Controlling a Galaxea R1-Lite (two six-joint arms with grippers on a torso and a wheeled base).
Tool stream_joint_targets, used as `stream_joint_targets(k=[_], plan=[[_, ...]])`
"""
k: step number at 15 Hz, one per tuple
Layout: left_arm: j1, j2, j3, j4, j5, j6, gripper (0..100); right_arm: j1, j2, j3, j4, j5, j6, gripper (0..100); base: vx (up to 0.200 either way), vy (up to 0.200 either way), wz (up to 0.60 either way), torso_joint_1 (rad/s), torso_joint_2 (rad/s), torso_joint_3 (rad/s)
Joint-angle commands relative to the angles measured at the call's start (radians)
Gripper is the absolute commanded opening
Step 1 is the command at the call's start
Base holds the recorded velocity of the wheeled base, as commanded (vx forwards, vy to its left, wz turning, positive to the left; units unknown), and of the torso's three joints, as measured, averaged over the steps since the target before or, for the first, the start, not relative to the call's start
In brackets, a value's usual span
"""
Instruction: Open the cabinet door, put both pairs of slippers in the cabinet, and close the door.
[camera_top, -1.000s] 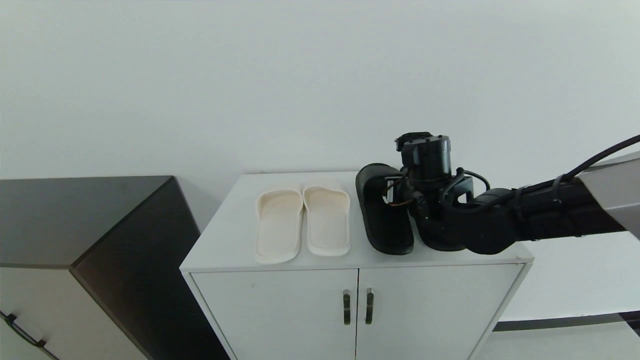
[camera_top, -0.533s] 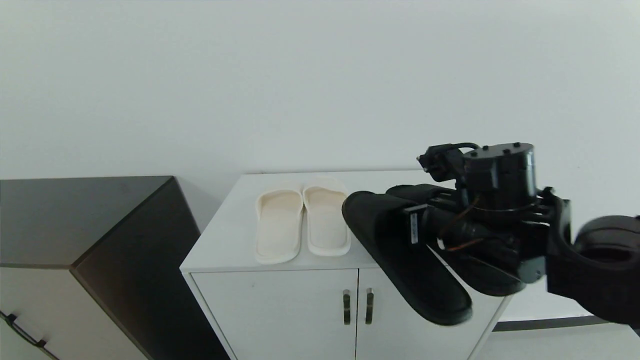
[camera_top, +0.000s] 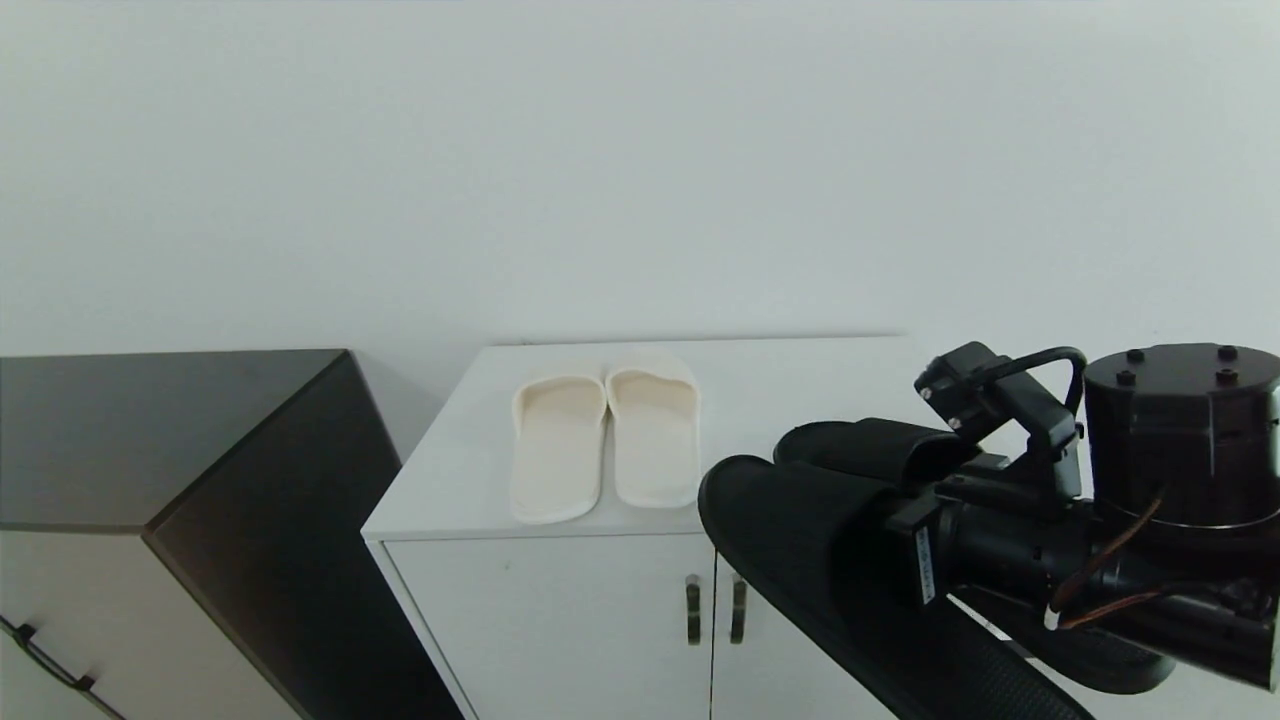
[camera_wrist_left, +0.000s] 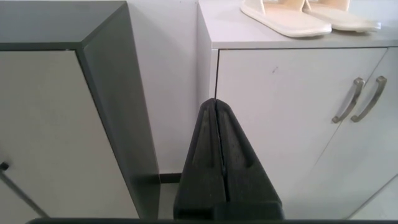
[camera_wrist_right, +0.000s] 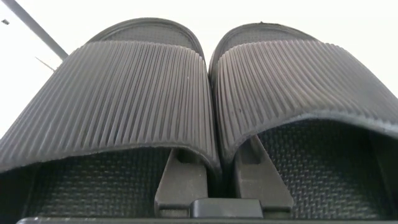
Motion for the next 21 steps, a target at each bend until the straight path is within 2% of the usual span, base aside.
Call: stream_joint_targets(k=[1,5,19,21], plan=[[0.0,0.0,0.0,0.0,0.0,-0.001,0,0.013,-0.013,0.011,0.0,0.0,-0.006,0,-0.2,0.0,0.0,0.012,0.0,0.002],[0.0,0.0,0.0,0.0,0.0,-0.001,0,0.022,-0.029,0.031,-0.001,0.003,-0.012,0,-0.2,0.0,0.0,-0.007,0.0,0.0],[0.0,0.0,0.0,0.0,0.002,-0.001,0,0.045,-0.033,0.054,-0.003,0.006,-0.009,0,0.0,0.0,0.0,0.0,0.0,0.0],[0.0,0.0,0.0,-0.002,0.003,0.0,0,0.045,-0.033,0.054,-0.003,0.005,-0.01,0,0.0,0.0,0.0,-0.134,0.32,0.183]])
